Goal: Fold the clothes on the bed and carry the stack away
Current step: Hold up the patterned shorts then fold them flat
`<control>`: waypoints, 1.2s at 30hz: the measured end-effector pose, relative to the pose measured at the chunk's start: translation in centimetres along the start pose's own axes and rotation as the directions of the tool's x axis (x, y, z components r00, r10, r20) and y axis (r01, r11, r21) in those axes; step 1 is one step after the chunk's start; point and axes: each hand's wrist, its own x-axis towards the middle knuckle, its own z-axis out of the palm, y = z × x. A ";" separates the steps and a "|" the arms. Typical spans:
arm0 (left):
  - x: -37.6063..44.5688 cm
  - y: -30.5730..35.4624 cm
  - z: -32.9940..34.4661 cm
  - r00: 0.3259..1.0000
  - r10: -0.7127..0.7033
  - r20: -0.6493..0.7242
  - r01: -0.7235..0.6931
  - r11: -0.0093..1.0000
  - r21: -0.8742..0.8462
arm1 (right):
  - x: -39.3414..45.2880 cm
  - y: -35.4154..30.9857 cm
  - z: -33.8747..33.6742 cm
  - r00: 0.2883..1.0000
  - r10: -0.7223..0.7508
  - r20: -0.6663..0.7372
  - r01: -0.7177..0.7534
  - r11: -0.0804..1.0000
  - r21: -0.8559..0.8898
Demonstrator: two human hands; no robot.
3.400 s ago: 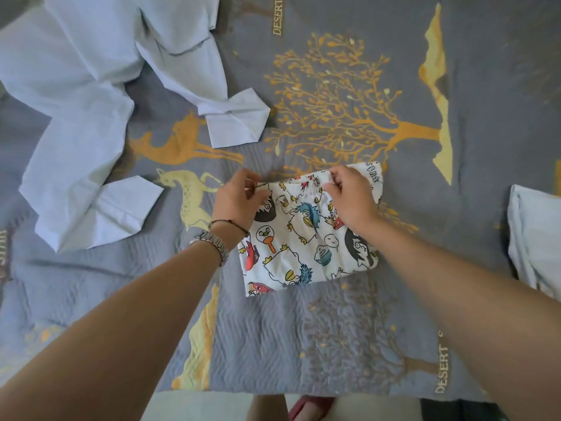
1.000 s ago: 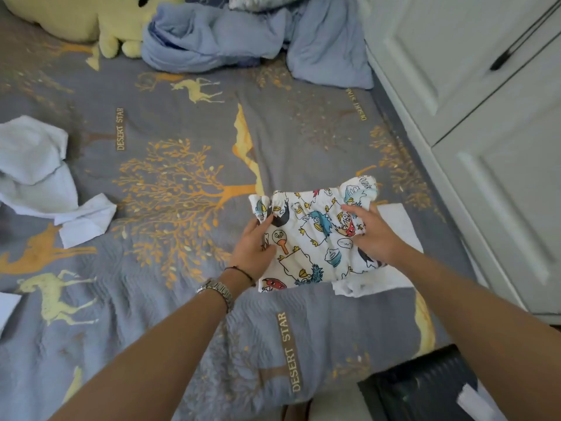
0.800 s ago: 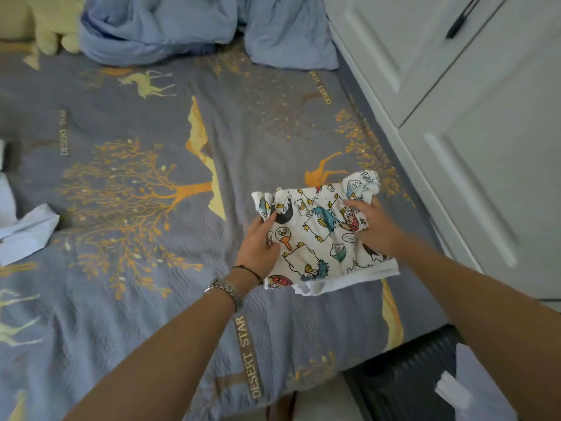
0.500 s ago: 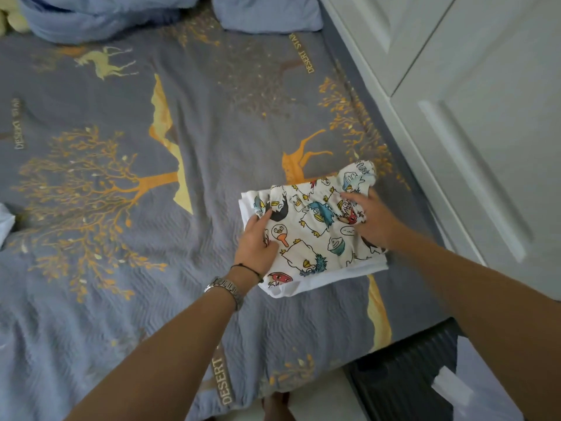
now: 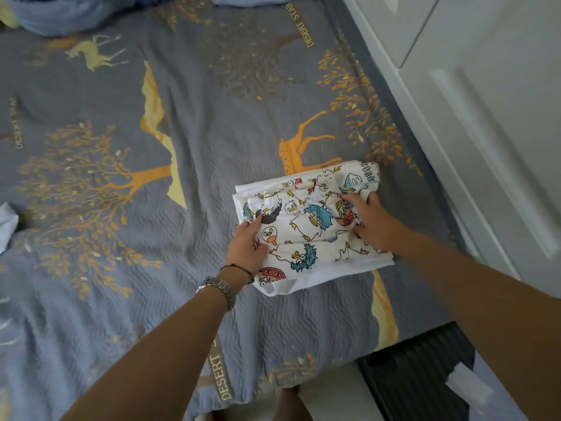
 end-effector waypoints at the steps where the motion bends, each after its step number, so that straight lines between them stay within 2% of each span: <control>1: 0.0 0.0 -0.2 1.000 0.011 0.023 -0.013 0.999 0.050 | -0.2 0.0 -0.2 1.000 0.014 0.013 -0.013 0.995 -0.098; 3: 0.0 0.2 -1.0 0.995 0.046 0.089 -0.059 0.988 0.141 | -0.8 0.0 -0.8 0.998 0.033 0.044 -0.017 0.946 -0.323; 5: -0.1 0.4 -2.2 0.985 0.055 0.162 -0.091 0.970 0.228 | -1.6 -0.2 -1.7 0.996 0.050 0.078 -0.008 0.888 -0.461; 8: -0.5 1.3 -4.5 0.990 0.023 0.142 -0.076 0.922 0.380 | -2.6 -1.2 -3.8 0.998 0.043 0.042 -0.006 0.775 -0.632; 12: -2.1 2.7 -8.5 0.998 0.054 0.030 -0.061 0.780 0.623 | -3.5 -5.1 -6.4 0.998 -0.003 -0.057 -0.039 0.698 -0.715; 18: -5.3 -0.3 -17.4 0.999 0.038 -0.011 -0.019 0.689 0.724 | -3.7 -13.2 -7.3 0.997 -0.055 -0.048 -0.006 0.593 -0.805; 21: -7.6 -3.2 -21.8 0.997 -0.005 -0.080 0.062 0.674 0.736 | -3.3 -18.3 -6.1 0.995 -0.098 -0.024 0.035 0.555 -0.831; 24: -10.4 -7.5 -26.3 0.987 -0.022 -0.162 0.131 0.698 0.704 | -3.1 -24.7 -3.4 0.977 -0.211 -0.017 0.091 0.493 -0.865; 29: -15.5 -16.5 -33.8 0.955 -0.073 -0.288 0.248 0.731 0.636 | -3.9 -37.3 3.4 0.916 -0.397 -0.049 0.215 0.591 -0.777; 36: -20.2 -32.1 -43.1 0.915 -0.168 -0.367 0.353 0.775 0.525 | -5.5 -53.6 15.8 0.849 -0.527 -0.042 0.336 0.599 -0.727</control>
